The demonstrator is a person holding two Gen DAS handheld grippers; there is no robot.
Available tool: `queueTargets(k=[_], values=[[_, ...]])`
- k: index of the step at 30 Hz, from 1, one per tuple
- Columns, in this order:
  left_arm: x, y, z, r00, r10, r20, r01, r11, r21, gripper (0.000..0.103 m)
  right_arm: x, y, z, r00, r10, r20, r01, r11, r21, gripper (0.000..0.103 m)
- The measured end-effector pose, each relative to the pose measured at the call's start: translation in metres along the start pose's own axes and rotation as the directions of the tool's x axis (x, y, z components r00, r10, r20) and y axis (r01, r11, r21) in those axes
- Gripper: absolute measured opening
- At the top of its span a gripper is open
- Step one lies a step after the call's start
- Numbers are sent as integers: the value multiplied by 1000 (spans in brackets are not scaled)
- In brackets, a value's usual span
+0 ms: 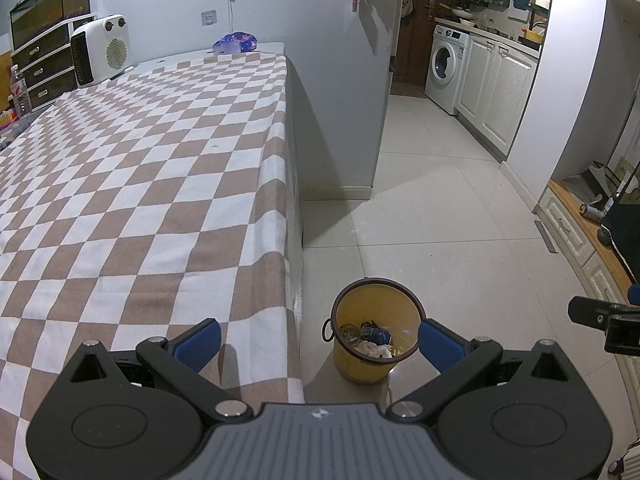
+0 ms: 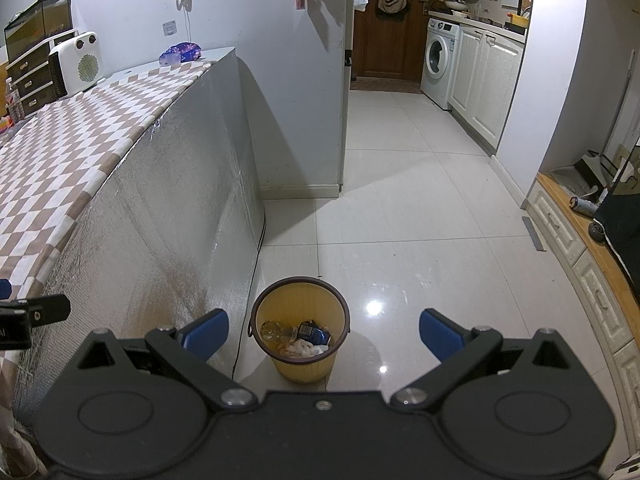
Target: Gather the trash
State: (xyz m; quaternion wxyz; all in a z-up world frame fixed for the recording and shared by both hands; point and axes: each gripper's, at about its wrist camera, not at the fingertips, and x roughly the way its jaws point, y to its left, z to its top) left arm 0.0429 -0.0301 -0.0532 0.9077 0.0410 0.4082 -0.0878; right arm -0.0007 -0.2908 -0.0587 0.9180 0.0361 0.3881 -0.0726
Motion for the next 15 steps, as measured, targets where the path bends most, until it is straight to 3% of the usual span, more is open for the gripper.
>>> queueTargets(k=[15], values=[[1, -3, 1, 1000, -3, -3, 3, 1000, -2, 103, 0, 1, 0, 1000, -3, -4, 3, 1000, 3, 103]])
